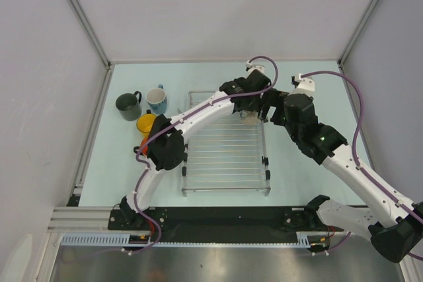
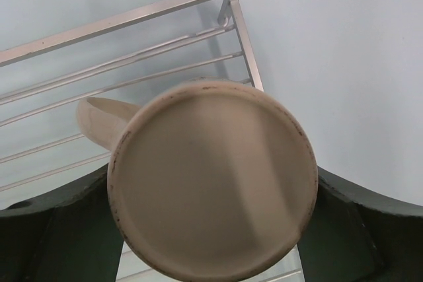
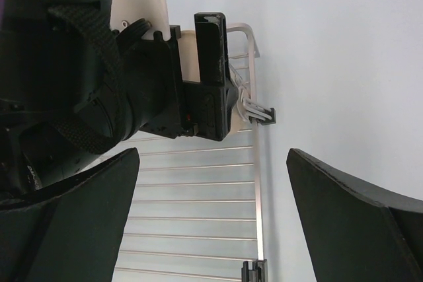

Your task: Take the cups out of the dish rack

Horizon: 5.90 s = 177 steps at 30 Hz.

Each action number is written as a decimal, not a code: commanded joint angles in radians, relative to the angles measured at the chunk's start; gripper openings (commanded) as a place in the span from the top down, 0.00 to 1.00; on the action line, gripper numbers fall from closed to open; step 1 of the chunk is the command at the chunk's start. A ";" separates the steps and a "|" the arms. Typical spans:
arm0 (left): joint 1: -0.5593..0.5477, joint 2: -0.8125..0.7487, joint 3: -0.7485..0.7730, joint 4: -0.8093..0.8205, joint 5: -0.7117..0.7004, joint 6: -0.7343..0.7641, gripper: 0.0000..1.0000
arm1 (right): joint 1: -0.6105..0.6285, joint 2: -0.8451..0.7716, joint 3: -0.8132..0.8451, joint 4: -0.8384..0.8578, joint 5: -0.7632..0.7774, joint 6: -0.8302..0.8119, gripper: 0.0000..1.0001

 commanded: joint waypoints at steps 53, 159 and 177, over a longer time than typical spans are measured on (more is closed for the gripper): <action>0.329 -0.898 -1.099 1.247 0.763 -0.461 1.00 | -0.164 -0.188 -0.164 0.283 -0.297 0.145 0.00; 0.375 -0.780 -1.267 1.866 0.795 -0.744 1.00 | -0.284 -0.098 -0.280 0.777 -0.879 0.440 0.00; 0.256 -0.849 -1.379 1.896 0.809 -0.741 1.00 | -0.258 0.116 -0.221 0.961 -0.916 0.483 0.04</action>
